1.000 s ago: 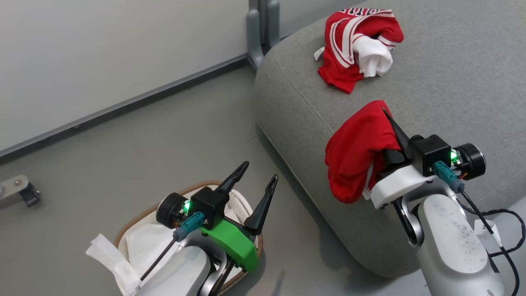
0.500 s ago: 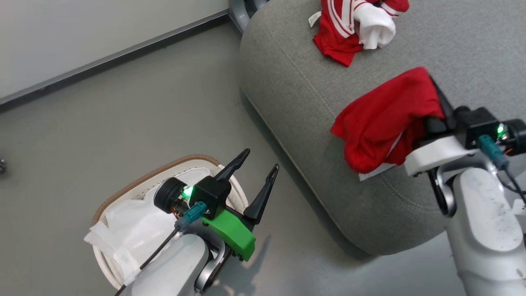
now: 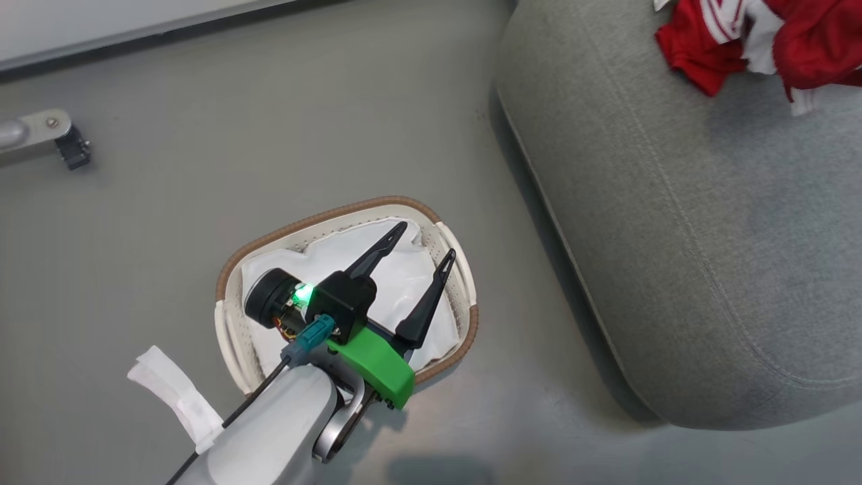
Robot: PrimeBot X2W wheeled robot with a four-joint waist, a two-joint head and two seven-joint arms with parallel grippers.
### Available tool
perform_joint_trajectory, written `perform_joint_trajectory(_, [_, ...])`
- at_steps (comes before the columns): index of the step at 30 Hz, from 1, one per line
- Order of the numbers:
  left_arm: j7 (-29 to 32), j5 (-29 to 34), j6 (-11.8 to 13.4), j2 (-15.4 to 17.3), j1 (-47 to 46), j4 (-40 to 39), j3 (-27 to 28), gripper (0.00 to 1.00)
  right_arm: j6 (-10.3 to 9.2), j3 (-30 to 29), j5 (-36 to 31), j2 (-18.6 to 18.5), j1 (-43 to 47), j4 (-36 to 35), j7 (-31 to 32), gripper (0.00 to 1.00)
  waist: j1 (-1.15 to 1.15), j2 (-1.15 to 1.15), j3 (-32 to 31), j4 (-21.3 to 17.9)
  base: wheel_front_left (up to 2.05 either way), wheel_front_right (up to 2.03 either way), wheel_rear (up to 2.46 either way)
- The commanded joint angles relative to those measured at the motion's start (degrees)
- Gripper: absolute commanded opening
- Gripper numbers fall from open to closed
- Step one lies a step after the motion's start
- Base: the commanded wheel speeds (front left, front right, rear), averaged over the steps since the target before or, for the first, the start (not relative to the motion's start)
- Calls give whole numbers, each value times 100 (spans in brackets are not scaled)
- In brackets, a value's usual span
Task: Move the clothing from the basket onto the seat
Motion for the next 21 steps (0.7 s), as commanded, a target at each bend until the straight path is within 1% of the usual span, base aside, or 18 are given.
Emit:
perform_joint_trajectory(1, [-7, 56, 10, -2, -116, -23, -9, 100, -8, -165, -43, -71, -41, 150, 72, 0, 0, 0, 469, 512, 0, 0, 0])
perform_joint_trajectory(3, [-8, 64, 30, 9, -149, -43, -5, 100, -8, -358, -160, -153, -7, 413, 118, 0, 0, 0, 588, 603, 0, 0, 0])
perform_joint_trajectory(7, [-5, 93, 77, 53, -193, -90, 8, 100, -8, -563, -279, -68, 205, 984, 76, 0, 0, 0, 785, 686, 0, 0, 0])
perform_joint_trajectory(13, [10, 93, 136, 131, -243, -133, 44, 100, -8, -895, -399, 255, 320, 1572, -194, 0, 0, 0, 932, 595, 0, 0, 0])
perform_joint_trajectory(14, [11, 76, 158, 132, -246, -143, 57, 100, -8, -930, -428, 317, 337, 1645, -244, 29, 0, 0, 936, 566, 0, 0, 0])
perform_joint_trajectory(15, [10, 62, 173, 137, -244, -146, 71, 100, -8, -944, -460, 354, 346, 1686, -280, 56, 0, 0, 940, 535, 0, 0, 0])
perform_joint_trajectory(16, [16, 52, 166, 147, -239, -148, 67, 100, -8, -972, -484, 382, 360, 1732, -316, 100, 0, 0, 938, 500, 0, 0, 0])
perform_joint_trajectory(21, [47, 49, 166, 196, -215, -148, 26, 100, -8, -1101, -529, 536, 491, 1800, -409, 100, 0, 0, 875, 351, 0, 0, 0])
